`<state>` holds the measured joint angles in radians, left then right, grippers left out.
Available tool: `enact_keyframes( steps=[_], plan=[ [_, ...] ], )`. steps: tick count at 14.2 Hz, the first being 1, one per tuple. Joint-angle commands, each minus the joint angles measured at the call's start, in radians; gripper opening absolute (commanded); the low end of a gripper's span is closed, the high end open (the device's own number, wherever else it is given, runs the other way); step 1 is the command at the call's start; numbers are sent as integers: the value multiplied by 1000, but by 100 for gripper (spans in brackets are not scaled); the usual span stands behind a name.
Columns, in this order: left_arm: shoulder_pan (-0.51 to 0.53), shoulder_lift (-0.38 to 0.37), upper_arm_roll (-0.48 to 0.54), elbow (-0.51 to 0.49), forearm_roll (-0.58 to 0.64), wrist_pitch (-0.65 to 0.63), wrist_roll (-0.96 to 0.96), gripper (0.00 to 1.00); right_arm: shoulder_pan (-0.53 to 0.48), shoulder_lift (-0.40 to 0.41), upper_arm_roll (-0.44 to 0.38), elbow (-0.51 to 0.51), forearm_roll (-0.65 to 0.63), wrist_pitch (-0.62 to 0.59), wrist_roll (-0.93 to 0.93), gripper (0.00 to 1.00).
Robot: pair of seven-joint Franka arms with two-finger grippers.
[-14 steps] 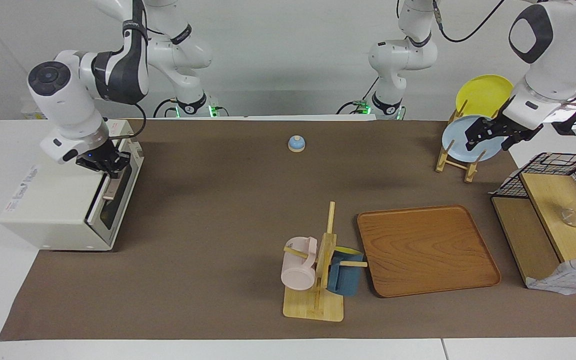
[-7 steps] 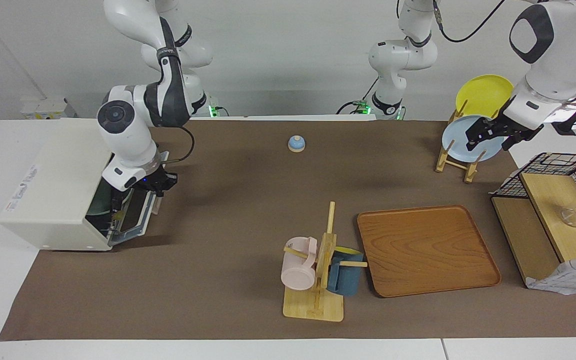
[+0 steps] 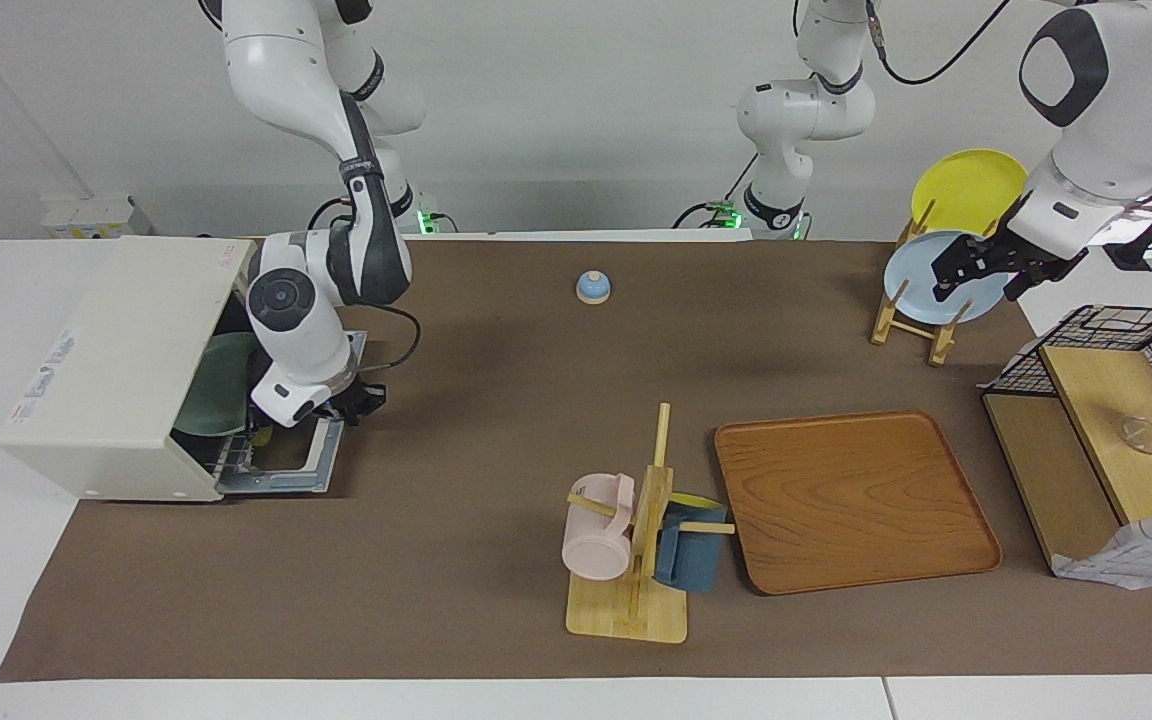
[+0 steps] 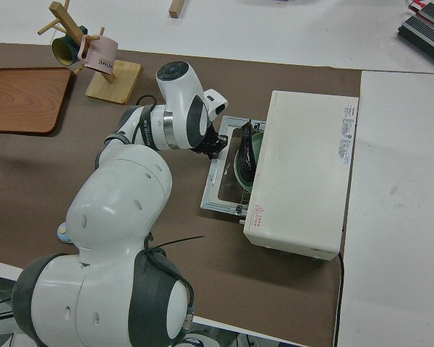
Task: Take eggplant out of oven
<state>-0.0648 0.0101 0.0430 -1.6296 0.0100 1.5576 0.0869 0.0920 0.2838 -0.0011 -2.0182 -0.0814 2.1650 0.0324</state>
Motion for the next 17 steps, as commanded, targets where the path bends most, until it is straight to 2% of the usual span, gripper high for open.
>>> enact_keyframes(
  steps=[1, 3, 5, 6, 8, 10, 17],
  plan=[
    [8, -4, -2, 10, 1, -17, 13, 100, 21, 8, -30, 22, 1, 30, 21, 7],
    [8, -4, -2, 10, 1, -18, 11, 100, 38, 5, -27, 59, 78, -9, 29, 24],
    [8, -4, -2, 10, 1, -18, 13, 100, 54, -23, -23, 105, 103, -91, 38, 47],
    [8, -4, -2, 10, 1, -19, 13, 100, 49, -55, -25, 110, 103, -126, 40, 53],
    [7, -4, -2, 10, 1, -17, 11, 100, 19, -101, -34, 108, 82, -209, 43, 54],
    [7, -4, -2, 10, 1, -17, 11, 100, -29, -123, -34, 105, 8, -281, 43, 54],
    [7, -4, -2, 10, 1, -17, 11, 100, -77, -152, -31, 35, -78, -286, 34, 54]
  ],
)
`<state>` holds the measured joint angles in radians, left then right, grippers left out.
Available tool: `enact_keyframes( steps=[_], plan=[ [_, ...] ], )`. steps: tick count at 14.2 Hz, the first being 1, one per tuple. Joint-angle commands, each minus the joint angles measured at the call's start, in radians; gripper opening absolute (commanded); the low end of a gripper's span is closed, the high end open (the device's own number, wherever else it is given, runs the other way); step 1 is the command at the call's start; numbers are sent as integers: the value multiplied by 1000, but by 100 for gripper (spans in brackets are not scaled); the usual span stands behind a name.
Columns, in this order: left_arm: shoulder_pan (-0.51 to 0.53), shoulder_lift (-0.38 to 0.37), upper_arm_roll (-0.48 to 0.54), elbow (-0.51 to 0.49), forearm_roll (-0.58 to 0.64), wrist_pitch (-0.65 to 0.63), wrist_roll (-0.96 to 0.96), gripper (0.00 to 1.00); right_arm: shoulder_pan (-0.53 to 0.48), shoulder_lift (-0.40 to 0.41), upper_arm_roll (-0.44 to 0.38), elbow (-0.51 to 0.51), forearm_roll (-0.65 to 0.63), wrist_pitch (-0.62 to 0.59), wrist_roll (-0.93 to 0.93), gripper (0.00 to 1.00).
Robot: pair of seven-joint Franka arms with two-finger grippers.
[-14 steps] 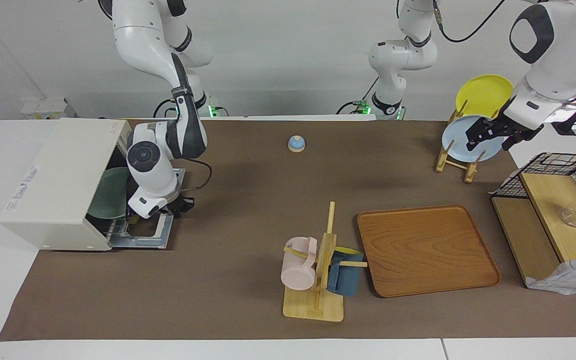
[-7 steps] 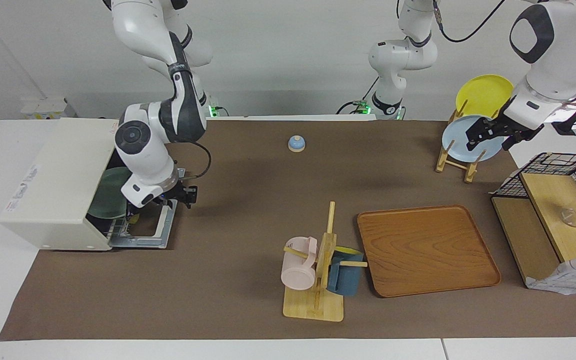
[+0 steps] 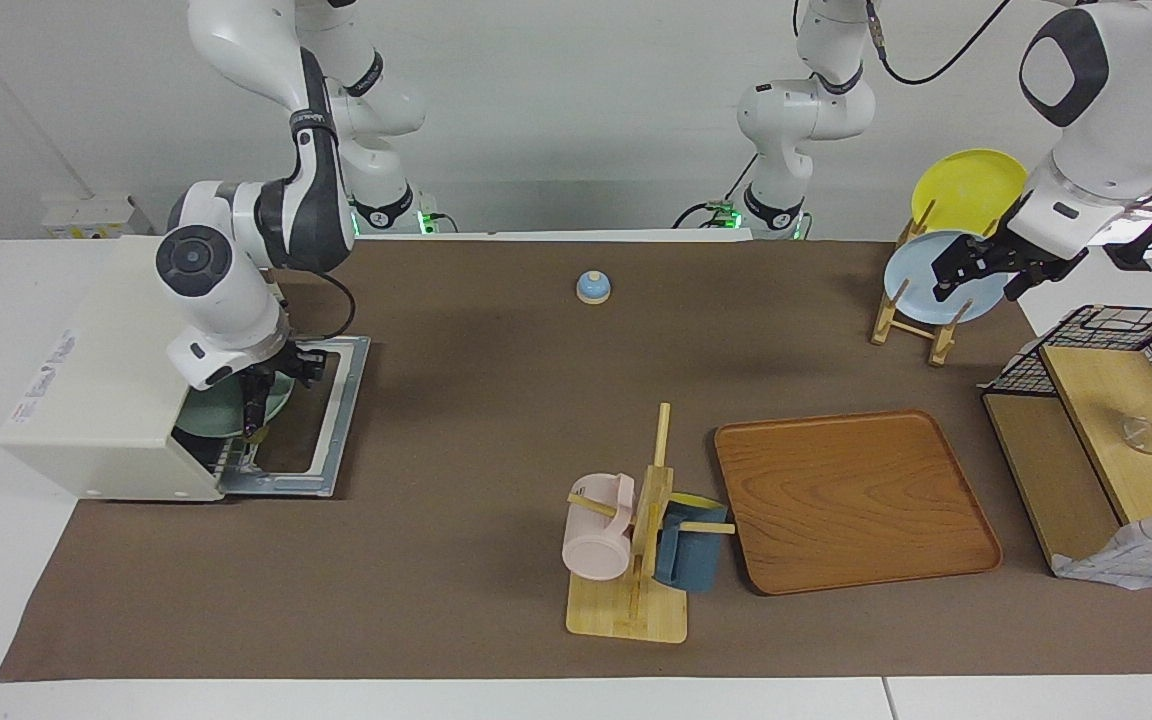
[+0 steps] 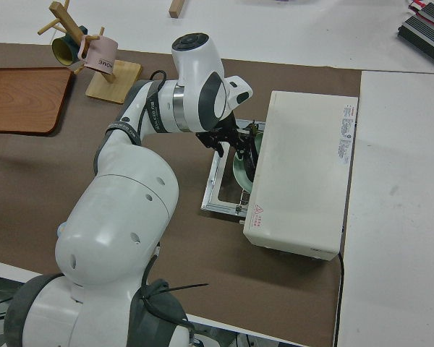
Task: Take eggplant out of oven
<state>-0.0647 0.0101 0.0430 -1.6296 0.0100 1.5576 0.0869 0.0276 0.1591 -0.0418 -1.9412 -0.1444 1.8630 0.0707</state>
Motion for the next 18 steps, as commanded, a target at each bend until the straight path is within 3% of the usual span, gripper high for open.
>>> enact_keyframes(
  steps=[1, 9, 13, 18],
  plan=[
    [8, -4, -2, 10, 1, -17, 11, 100, -12, -30, 10, -51, -15, 18, -5, 53],
    [8, -5, -2, 4, 1, -17, 13, 100, -15, -50, 11, -116, -58, 84, -9, 26],
    [9, -5, 0, 5, 1, -14, 16, 100, -6, -52, 13, -116, -72, 84, -15, 0],
    [54, -5, 5, 4, 1, -16, 10, 100, 162, -32, 17, -35, -109, 22, 50, 0]
  ],
)
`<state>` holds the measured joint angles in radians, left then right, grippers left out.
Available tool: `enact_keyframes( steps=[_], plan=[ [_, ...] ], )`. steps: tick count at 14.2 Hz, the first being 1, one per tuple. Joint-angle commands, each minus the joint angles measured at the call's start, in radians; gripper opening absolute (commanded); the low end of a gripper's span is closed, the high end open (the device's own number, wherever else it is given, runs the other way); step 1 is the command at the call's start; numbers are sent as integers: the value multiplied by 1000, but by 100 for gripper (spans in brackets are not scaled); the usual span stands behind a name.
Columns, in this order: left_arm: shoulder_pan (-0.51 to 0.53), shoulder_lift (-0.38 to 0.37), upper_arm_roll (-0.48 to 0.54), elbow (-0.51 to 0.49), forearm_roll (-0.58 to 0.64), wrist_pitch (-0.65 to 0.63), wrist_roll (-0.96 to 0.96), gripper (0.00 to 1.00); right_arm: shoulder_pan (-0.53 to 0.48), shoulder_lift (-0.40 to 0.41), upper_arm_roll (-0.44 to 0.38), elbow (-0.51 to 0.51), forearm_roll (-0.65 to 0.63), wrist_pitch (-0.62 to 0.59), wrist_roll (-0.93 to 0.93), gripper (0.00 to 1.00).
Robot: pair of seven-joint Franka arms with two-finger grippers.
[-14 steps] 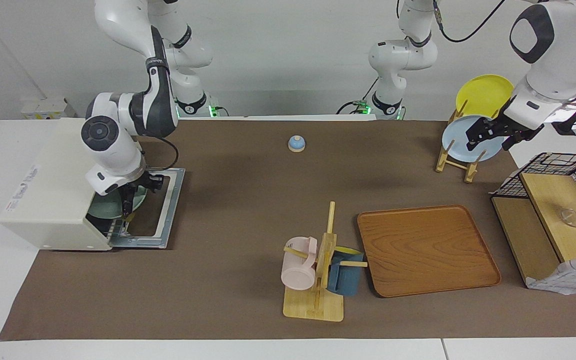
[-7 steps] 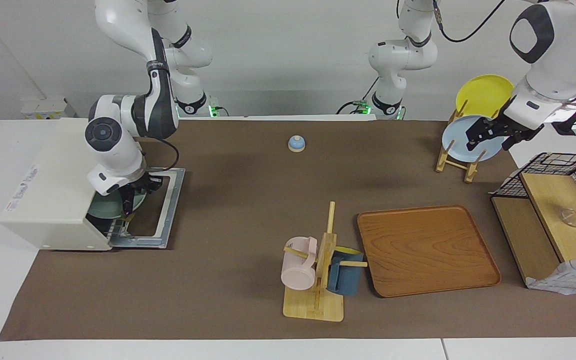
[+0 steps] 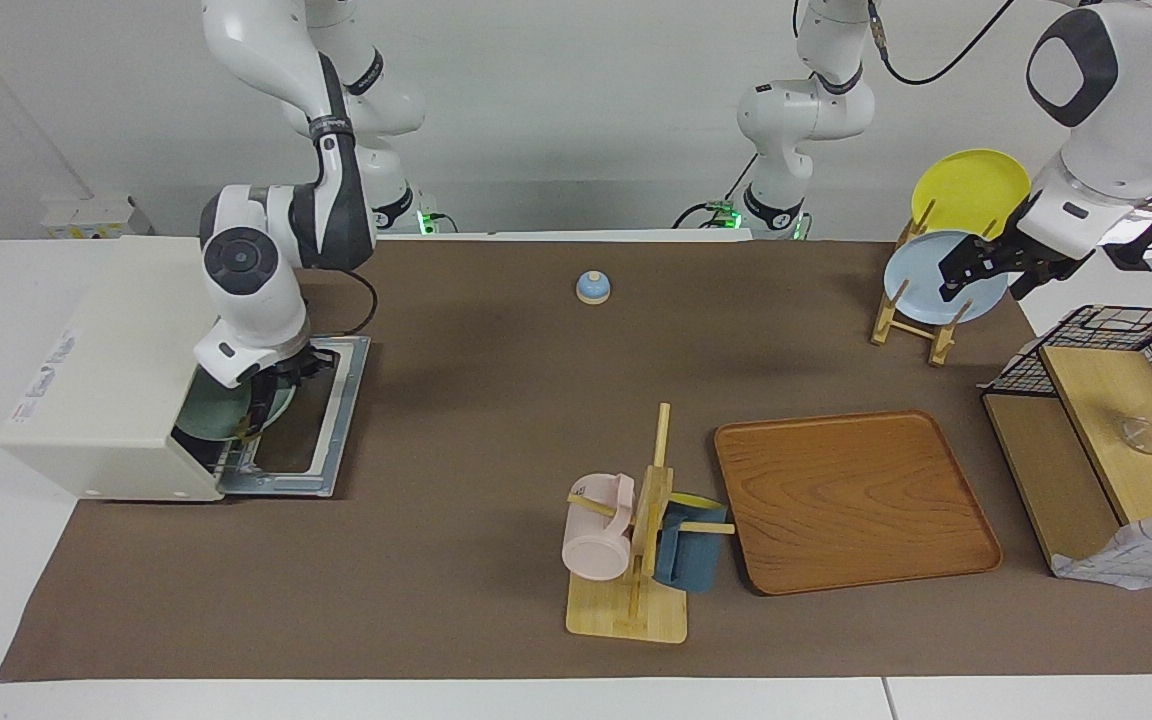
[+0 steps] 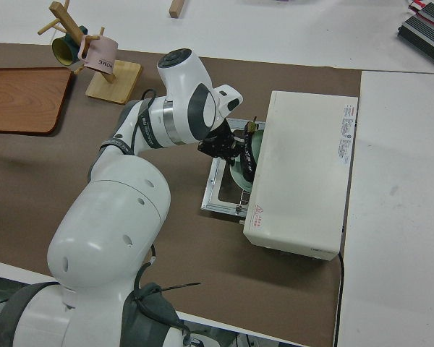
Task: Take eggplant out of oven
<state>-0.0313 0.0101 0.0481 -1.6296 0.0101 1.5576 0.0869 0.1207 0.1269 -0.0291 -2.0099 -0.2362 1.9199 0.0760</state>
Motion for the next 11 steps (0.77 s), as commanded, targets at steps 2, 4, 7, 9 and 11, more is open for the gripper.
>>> enact_keyframes(
  steps=[2, 4, 7, 9, 11],
  plan=[
    [21, -5, -1, 4, 1, -17, 10, 100, 160, 43, 3, 110, -17, -105, 134, 0],
    [21, -5, -1, 4, 1, -14, 5, 100, 279, 114, 5, 244, -15, -195, 255, 0],
    [33, -15, -1, -13, 1, -4, -19, 100, 446, 316, 8, 532, 32, -306, 483, 0],
    [34, -36, -1, -61, -1, 35, -21, 100, 528, 451, 9, 682, 102, -302, 608, 0],
    [37, -45, -1, -78, -1, 45, -21, 100, 586, 584, 30, 826, 112, -279, 700, 0]
  ],
)
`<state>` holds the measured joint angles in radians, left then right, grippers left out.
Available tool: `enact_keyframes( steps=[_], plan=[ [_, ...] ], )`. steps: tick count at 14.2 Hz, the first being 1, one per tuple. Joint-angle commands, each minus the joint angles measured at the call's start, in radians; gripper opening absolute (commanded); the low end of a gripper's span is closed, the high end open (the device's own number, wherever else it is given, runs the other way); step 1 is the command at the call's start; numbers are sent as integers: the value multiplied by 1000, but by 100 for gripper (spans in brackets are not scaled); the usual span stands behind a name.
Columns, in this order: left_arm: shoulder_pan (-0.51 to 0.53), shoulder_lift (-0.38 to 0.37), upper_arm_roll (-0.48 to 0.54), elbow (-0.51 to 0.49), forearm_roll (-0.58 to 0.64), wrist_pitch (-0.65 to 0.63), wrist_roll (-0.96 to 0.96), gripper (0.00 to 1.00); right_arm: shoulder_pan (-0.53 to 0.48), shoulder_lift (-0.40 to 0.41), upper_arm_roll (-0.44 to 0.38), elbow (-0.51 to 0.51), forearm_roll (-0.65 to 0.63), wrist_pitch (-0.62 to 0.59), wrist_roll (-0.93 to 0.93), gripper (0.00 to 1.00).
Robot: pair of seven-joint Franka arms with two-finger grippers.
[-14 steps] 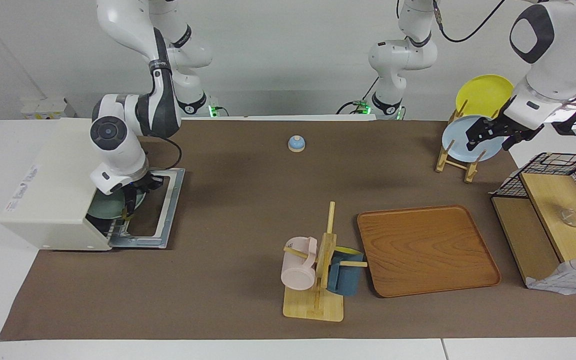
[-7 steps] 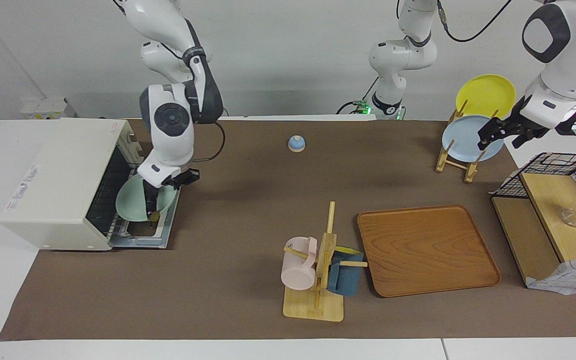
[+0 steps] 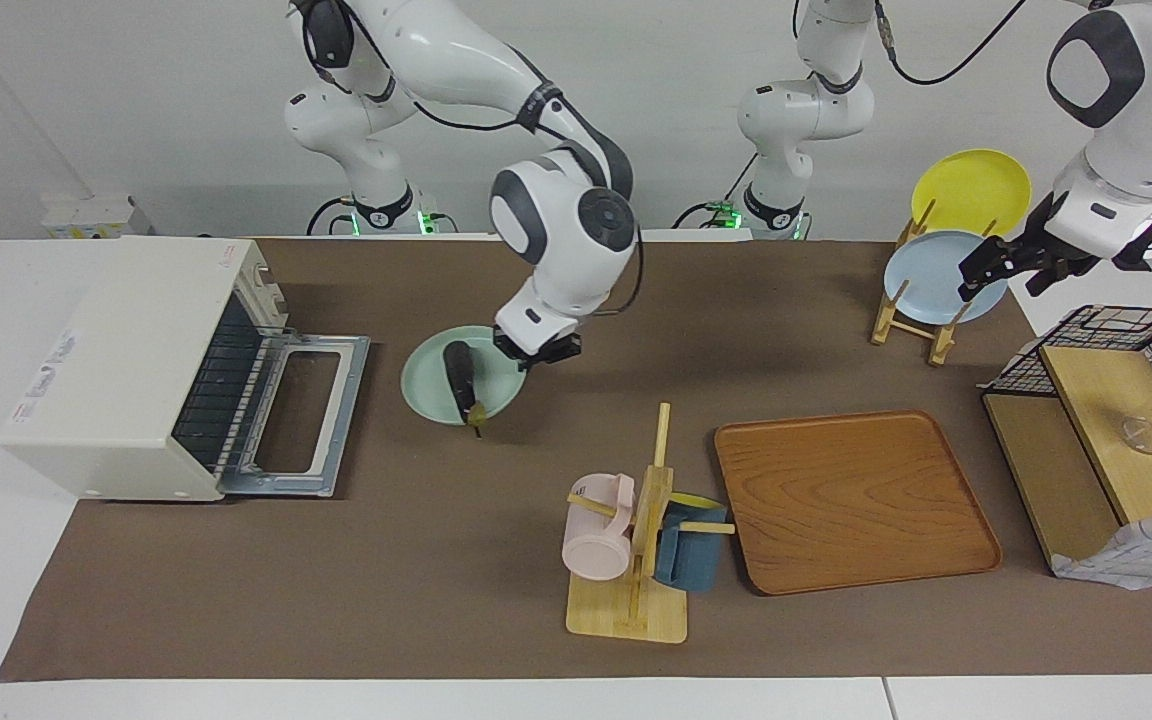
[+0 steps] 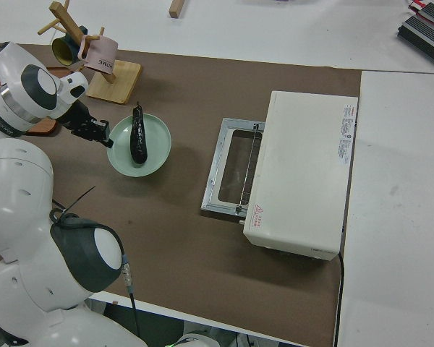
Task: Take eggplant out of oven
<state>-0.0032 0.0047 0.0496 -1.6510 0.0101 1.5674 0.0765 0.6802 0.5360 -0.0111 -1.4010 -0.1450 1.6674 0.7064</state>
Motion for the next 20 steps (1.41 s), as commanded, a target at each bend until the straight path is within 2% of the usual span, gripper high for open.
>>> enact_keyframes(
  steps=[1, 3, 5, 6, 7, 9, 10, 11, 12, 14, 15, 16, 17, 18, 20],
  plan=[
    [15, -40, -2, -56, -1, 40, -11, 100, 41, 244, 32, 297, 22, -31, 138, 0],
    [34, -40, -2, -59, -1, 43, -9, 100, 59, 301, 65, 344, 22, -12, 228, 0],
    [34, -69, -2, -127, -1, 113, -9, 100, 73, 308, 72, 343, 25, 11, 249, 3],
    [31, -86, -4, -174, -1, 169, -17, 100, 53, 308, 75, 344, 79, 26, 269, 19],
    [22, -101, -4, -205, -1, 193, -30, 100, 32, 305, 69, 344, 126, 29, 271, 42],
    [19, -104, -10, -216, -1, 200, -52, 100, 30, 279, 62, 346, 119, 34, 271, 49],
    [12, -104, -13, -219, -1, 203, -72, 100, 12, 239, 60, 340, 120, 32, 266, 51],
    [-10, -104, -13, -239, -1, 226, -98, 100, -46, 199, 62, 330, 122, 26, 253, 55],
    [-49, -107, -14, -283, -2, 291, -159, 100, -86, 158, 60, 288, 121, 15, 207, 55],
    [-171, -100, -13, -340, -2, 435, -339, 100, -190, -1, 60, 69, 114, 17, 42, 49],
    [-242, -85, -14, -339, -2, 474, -454, 100, -247, -86, 62, -73, 107, 53, -44, 40],
    [-318, -50, -14, -333, -2, 521, -545, 100, -286, -140, 60, -179, 104, 107, -111, 24],
    [-401, -16, -13, -334, -2, 586, -645, 100, -325, -174, 60, -272, 95, 144, -169, 12],
    [-491, 33, -14, -337, -2, 664, -758, 100, -365, -189, 60, -335, 75, 188, -210, 6],
    [-631, 96, -14, -343, -4, 755, -860, 100, -433, -225, 60, -458, 1, 268, -313, 3]
  ],
)
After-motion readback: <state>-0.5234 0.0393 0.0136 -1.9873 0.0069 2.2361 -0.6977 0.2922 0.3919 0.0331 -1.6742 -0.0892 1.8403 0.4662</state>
